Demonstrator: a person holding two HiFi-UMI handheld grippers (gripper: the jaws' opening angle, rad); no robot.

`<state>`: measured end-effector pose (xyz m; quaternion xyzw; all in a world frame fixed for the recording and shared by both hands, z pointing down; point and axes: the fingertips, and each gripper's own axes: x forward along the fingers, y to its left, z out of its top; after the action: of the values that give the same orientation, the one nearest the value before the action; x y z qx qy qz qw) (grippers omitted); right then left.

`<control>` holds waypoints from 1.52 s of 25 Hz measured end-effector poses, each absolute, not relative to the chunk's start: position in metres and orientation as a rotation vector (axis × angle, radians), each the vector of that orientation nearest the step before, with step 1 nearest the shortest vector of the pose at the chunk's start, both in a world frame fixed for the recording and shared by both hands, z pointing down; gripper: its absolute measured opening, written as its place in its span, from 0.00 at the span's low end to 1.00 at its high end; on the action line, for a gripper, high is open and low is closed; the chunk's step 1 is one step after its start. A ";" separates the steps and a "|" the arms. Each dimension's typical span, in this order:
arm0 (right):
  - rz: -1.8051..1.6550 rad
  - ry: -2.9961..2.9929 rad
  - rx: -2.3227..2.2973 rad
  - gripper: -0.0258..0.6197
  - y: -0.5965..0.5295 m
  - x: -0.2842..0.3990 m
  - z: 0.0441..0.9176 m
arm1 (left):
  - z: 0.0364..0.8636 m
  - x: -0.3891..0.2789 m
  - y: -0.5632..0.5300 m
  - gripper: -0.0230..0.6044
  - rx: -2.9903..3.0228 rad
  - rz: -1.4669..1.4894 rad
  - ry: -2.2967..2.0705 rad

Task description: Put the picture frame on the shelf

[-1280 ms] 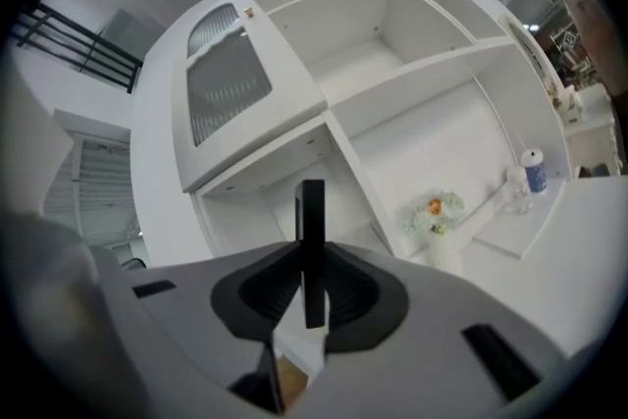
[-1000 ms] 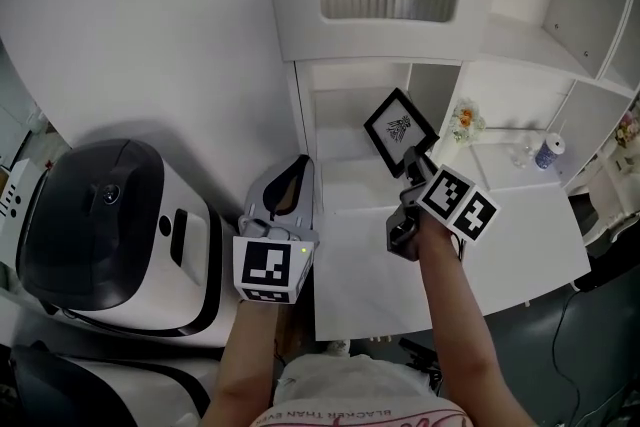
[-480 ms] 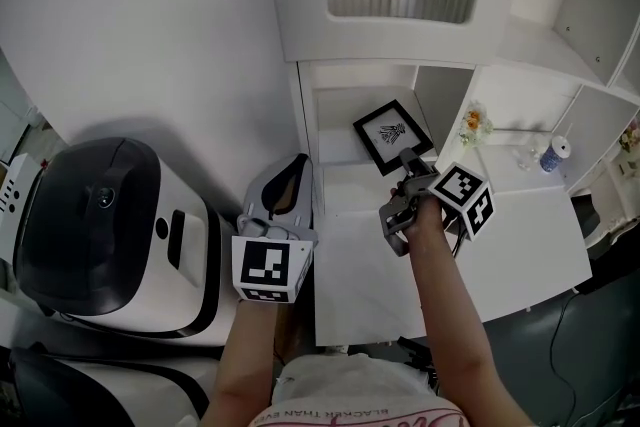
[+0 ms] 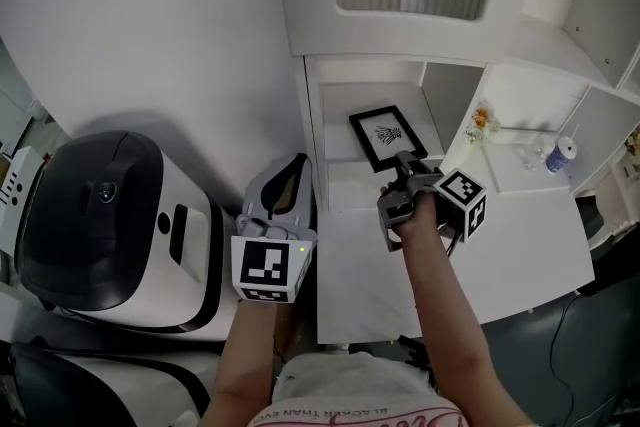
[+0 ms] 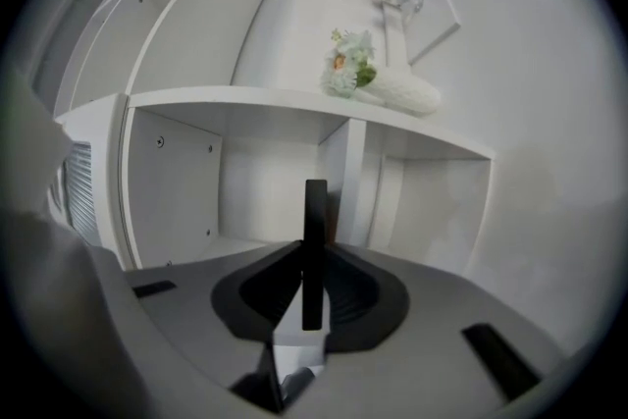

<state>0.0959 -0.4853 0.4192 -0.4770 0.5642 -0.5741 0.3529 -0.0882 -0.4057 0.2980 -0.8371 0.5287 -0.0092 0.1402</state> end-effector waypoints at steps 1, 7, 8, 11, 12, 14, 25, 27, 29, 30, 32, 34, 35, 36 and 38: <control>-1.488 1.458 -1.247 0.14 -0.486 0.096 0.422 | 0.299 -0.089 -0.406 0.05 -2.417 -0.029 1.529; -1.491 1.478 -1.320 0.15 -0.488 0.096 0.430 | 0.302 -0.093 -0.408 0.05 -2.411 -0.044 1.540; -1.489 1.486 -1.323 0.16 -0.488 0.096 0.431 | 0.302 -0.093 -0.408 0.05 -2.410 -0.045 1.541; -1.487 1.523 -1.336 0.16 -0.490 0.095 0.431 | 0.303 -0.092 -0.410 0.05 -2.408 -0.050 1.541; -1.490 1.535 -1.345 0.16 -0.490 0.095 0.430 | 0.303 -0.091 -0.410 0.05 -2.408 -0.051 1.540; -1.497 1.554 -1.365 0.17 -0.490 0.095 0.430 | 0.303 -0.090 -0.411 0.05 -2.407 -0.051 1.538; -1.542 1.563 -1.347 0.32 -0.498 0.092 0.443 | 0.305 -0.088 -0.415 0.05 -2.398 -0.063 1.550; -1.546 1.564 -1.344 0.33 -0.500 0.091 0.444 | 0.307 -0.089 -0.414 0.05 -2.396 -0.069 1.556; -1.553 1.562 -1.338 0.35 -0.504 0.090 0.446 | 0.307 -0.091 -0.415 0.05 -2.393 -0.074 1.562; -1.556 1.561 -1.336 0.36 -0.506 0.089 0.447 | 0.308 -0.091 -0.415 0.05 -2.392 -0.076 1.565; -1.563 1.558 -1.336 0.38 -0.509 0.088 0.448 | 0.308 -0.092 -0.415 0.05 -2.391 -0.080 1.571; -1.564 1.553 -1.340 0.39 -0.513 0.088 0.449 | 0.308 -0.093 -0.416 0.05 -2.390 -0.083 1.574; -1.564 1.551 -1.347 0.40 -0.514 0.088 0.449 | 0.308 -0.093 -0.416 0.05 -2.390 -0.085 1.573; -1.562 1.550 -1.356 0.40 -0.516 0.088 0.450 | 0.309 -0.093 -0.416 0.05 -2.390 -0.086 1.573; -1.556 1.555 -1.384 0.42 -0.519 0.089 0.451 | 0.309 -0.092 -0.416 0.05 -2.392 -0.089 1.572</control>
<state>0.0889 -0.5194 0.4508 -0.5130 0.5764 -0.5768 0.2682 -0.0917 -0.4159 0.3091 -0.8273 0.5436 -0.0308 0.1385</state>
